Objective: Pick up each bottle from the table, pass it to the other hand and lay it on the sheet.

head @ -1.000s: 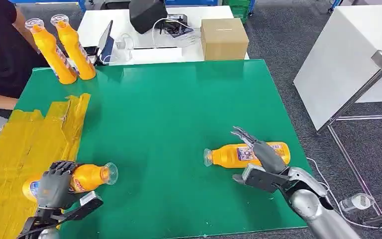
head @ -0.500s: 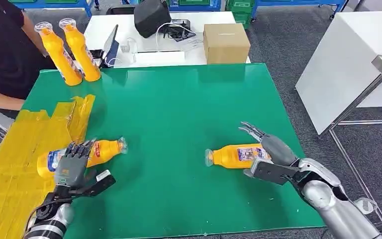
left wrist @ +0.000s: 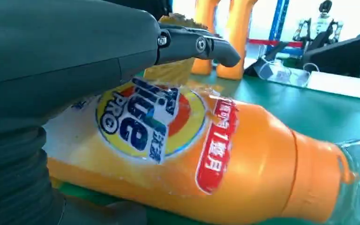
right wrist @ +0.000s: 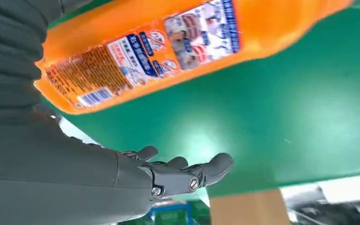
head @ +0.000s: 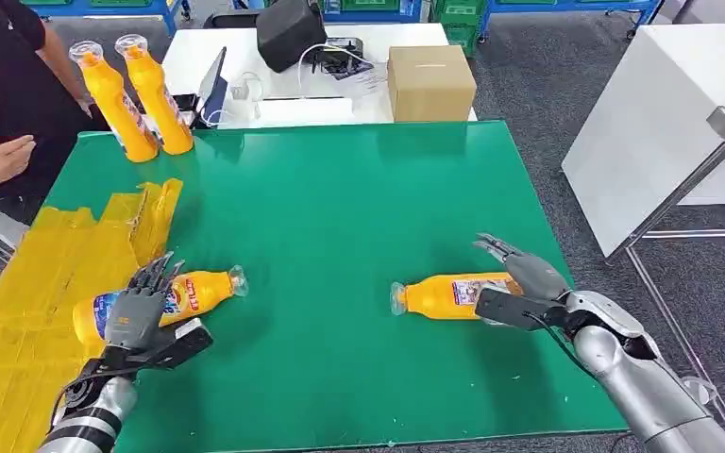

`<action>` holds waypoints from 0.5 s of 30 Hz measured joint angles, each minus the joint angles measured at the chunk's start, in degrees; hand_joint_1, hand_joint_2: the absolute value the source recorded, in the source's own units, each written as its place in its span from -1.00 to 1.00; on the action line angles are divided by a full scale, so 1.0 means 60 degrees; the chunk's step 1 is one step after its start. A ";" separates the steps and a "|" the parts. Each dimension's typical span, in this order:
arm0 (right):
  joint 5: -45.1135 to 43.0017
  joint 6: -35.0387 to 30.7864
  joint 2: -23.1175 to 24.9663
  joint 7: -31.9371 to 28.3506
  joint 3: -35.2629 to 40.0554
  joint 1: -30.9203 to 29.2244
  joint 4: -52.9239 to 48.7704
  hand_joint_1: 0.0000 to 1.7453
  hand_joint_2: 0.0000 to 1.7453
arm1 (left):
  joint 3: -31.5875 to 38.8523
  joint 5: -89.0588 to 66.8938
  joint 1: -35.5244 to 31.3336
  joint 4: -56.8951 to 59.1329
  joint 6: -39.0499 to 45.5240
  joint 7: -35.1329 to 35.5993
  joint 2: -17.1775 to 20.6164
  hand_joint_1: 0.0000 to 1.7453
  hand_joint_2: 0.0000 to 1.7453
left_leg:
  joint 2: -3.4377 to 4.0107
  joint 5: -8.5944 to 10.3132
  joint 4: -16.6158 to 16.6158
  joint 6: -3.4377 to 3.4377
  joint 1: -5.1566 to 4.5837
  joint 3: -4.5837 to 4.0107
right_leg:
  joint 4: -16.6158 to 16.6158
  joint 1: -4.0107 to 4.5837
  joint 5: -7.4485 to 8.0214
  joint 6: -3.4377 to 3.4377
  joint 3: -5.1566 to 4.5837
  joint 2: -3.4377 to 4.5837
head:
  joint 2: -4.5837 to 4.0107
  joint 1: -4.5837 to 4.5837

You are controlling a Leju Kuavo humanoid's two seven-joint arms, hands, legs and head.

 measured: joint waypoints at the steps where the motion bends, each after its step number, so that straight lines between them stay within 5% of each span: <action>1: 0.0018 -0.0007 0.0025 -0.0007 0.0032 -0.0030 0.0126 -1.00 1.00 | -0.0004 0.0022 0.0000 -0.0011 -0.0018 -0.0018 0.0000 -1.00 1.00 | -0.0001 0.0000 0.0000 0.0000 0.0000 -0.0009 | 0.0000 -0.0003 0.0000 0.0000 -0.0007 -0.0002 | 0.0000 0.0004; 12: 0.0587 0.0026 0.0102 0.0113 0.0164 0.0051 0.1042 -0.94 1.00 | -0.0207 0.1386 0.0521 -0.1132 -0.0685 -0.0605 -0.0204 -1.00 1.00 | 0.0003 -0.0001 0.0007 0.0002 -0.0006 -0.0086 | 0.0000 -0.0016 0.0002 0.0003 -0.0097 0.0000 | 0.0000 0.0007; 13: 0.0710 0.0090 0.0109 0.0128 0.0196 0.0040 0.1201 0.98 1.00 | -0.0262 0.1583 0.0575 -0.1263 -0.0855 -0.0695 -0.0259 -1.00 1.00 | 0.0004 -0.0001 0.0007 0.0002 -0.0009 -0.0094 | 0.0000 -0.0016 0.0002 0.0003 -0.0103 0.0000 | 0.0000 0.0000; 15: 0.0834 0.0358 0.0105 0.0215 0.0288 -0.0082 0.1512 1.00 1.00 | -0.0405 0.2176 0.0638 -0.1465 -0.1294 -0.0959 -0.0343 -1.00 1.00 | 0.0005 -0.0002 0.0010 0.0003 -0.0011 -0.0093 | -0.0001 -0.0017 0.0002 0.0004 -0.0111 0.0000 | 0.0000 0.0007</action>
